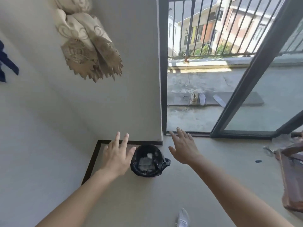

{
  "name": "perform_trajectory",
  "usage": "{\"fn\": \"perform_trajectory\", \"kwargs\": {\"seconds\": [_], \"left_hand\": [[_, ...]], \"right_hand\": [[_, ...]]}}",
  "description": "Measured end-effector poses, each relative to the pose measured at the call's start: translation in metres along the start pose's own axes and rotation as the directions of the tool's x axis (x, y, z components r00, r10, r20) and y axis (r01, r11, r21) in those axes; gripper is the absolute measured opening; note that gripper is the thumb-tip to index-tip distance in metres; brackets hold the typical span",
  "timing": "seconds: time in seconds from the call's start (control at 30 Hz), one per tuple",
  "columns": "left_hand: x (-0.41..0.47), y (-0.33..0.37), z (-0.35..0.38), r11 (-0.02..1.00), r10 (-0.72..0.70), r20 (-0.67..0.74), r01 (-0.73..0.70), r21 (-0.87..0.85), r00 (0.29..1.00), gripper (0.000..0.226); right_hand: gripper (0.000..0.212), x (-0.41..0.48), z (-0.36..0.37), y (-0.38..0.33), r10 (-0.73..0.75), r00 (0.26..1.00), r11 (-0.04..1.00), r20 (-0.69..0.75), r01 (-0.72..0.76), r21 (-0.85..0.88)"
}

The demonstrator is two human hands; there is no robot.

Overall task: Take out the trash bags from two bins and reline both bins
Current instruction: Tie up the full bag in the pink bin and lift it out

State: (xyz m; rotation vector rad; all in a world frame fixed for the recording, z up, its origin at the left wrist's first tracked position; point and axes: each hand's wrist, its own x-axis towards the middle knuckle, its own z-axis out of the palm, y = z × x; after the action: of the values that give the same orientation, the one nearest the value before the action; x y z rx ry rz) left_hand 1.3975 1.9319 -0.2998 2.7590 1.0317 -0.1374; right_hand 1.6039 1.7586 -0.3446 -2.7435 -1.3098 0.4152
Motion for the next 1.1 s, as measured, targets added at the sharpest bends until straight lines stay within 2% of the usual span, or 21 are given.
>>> {"fn": "perform_trajectory", "kwargs": {"seconds": [0.17, 0.23, 0.37, 0.5, 0.6, 0.7, 0.77, 0.8, 0.87, 0.93, 0.97, 1.0, 1.03, 1.07, 1.1], "left_hand": [[0.071, -0.005, 0.03, 0.992, -0.124, -0.001, 0.124, -0.034, 0.992, 0.066], [0.098, -0.008, 0.06, 0.986, -0.147, 0.056, 0.151, -0.067, 0.988, 0.065], [0.141, -0.022, 0.147, 0.955, -0.184, 0.189, 0.221, -0.196, 0.965, 0.069], [0.182, -0.044, 0.254, 0.915, -0.246, 0.23, 0.304, -0.266, 0.942, 0.066], [0.2, -0.073, 0.354, 0.824, -0.31, 0.237, 0.385, -0.416, 0.921, 0.062], [0.212, -0.108, 0.461, 0.741, -0.369, 0.188, 0.41, -0.532, 0.91, 0.055], [0.216, -0.131, 0.527, 0.724, -0.421, 0.14, 0.425, -0.544, 0.896, 0.053], [0.221, -0.143, 0.557, 0.696, -0.467, 0.124, 0.45, -0.559, 0.876, 0.055], [0.238, -0.167, 0.608, 0.566, -0.583, 0.136, 0.521, -0.639, 0.801, 0.069], [0.264, -0.187, 0.643, 0.313, -0.653, 0.267, 0.574, -0.757, 0.709, 0.084], [0.278, -0.193, 0.654, 0.156, -0.605, 0.366, 0.557, -0.816, 0.707, 0.084], [0.292, -0.194, 0.661, -0.002, -0.493, 0.447, 0.512, -0.859, 0.747, 0.077], [0.305, -0.194, 0.665, -0.135, -0.368, 0.477, 0.462, -0.877, 0.798, 0.067], [0.319, -0.192, 0.666, -0.203, -0.285, 0.46, 0.416, -0.886, 0.841, 0.059], [0.334, -0.191, 0.665, -0.222, -0.24, 0.426, 0.378, -0.899, 0.872, 0.056]], "right_hand": [[0.065, 0.075, 0.037, 0.019, -0.004, 0.996, 0.999, 0.093, 0.0, 0.041], [0.064, 0.096, 0.062, 0.022, 0.018, 0.989, 0.997, 0.147, -0.028, 0.066], [0.062, 0.125, 0.129, 0.029, 0.079, 0.967, 0.987, 0.244, -0.111, 0.12], [0.059, 0.161, 0.229, 0.04, 0.184, 0.936, 0.943, 0.3, -0.254, 0.213], [0.057, 0.187, 0.324, 0.046, 0.245, 0.893, 0.893, 0.377, -0.359, 0.271], [0.051, 0.215, 0.425, 0.056, 0.321, 0.823, 0.758, 0.469, -0.52, 0.394], [0.054, 0.228, 0.49, 0.061, 0.385, 0.791, 0.581, 0.475, -0.608, 0.541], [0.065, 0.235, 0.519, 0.064, 0.418, 0.785, 0.503, 0.457, -0.619, 0.603], [0.098, 0.255, 0.568, 0.069, 0.471, 0.772, 0.406, 0.426, -0.619, 0.672], [0.117, 0.282, 0.606, 0.073, 0.475, 0.764, 0.305, 0.435, -0.608, 0.733], [0.12, 0.297, 0.62, 0.075, 0.448, 0.772, 0.239, 0.45, -0.589, 0.772], [0.117, 0.314, 0.634, 0.08, 0.399, 0.79, 0.182, 0.465, -0.565, 0.804], [0.102, 0.331, 0.642, 0.083, 0.335, 0.824, 0.145, 0.458, -0.525, 0.839], [0.085, 0.346, 0.645, 0.084, 0.287, 0.853, 0.141, 0.436, -0.488, 0.861], [0.072, 0.362, 0.646, 0.085, 0.271, 0.871, 0.147, 0.409, -0.457, 0.877]]}}
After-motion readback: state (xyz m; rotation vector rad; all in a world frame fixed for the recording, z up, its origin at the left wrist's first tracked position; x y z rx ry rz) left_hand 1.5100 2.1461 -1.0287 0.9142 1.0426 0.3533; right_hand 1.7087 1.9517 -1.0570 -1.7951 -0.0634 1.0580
